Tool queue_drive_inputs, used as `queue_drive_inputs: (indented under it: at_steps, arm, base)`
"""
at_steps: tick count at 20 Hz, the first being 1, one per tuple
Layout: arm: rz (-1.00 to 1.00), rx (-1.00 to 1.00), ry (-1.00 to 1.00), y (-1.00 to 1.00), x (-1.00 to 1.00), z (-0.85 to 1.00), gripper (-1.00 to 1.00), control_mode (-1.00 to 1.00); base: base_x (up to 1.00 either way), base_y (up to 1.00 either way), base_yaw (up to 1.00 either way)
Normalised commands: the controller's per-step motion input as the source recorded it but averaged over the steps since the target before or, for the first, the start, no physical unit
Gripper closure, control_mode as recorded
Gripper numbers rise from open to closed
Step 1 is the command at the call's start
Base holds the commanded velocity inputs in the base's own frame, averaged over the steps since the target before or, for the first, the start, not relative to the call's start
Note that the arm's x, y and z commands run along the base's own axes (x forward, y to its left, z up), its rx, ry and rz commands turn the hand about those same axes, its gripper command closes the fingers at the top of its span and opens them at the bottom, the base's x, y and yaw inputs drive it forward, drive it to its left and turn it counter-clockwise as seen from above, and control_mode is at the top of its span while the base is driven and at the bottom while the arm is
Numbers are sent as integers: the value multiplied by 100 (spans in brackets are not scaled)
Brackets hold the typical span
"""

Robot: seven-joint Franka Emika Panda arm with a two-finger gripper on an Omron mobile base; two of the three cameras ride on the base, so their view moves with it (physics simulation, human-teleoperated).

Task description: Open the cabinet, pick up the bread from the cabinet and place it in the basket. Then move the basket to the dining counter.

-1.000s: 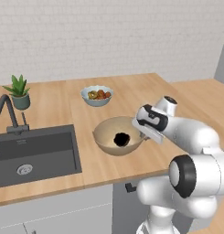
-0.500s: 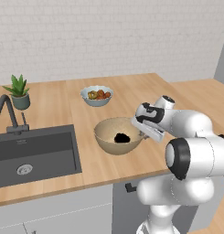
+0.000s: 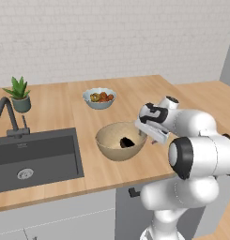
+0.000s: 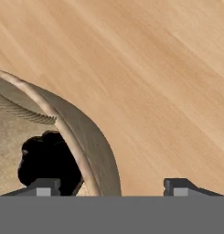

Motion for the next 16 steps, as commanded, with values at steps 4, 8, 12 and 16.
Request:
queue_drive_inputs:
  at_steps: [4, 8, 12, 16]
  arm:
    - [0, -11, 0, 14, -11, 24, -100, -100]
    - [0, -34, 0, 44, -37, 60, -100, -100]
    - [4, -39, 0, 48, -49, 86, -100, -100]
    - [29, -38, 0, 43, -55, 99, -100, -100]
  base:
    - [0, 0, 0]
    - [0, 0, 0]
    - [0, 0, 0]
    - [0, 0, 0]
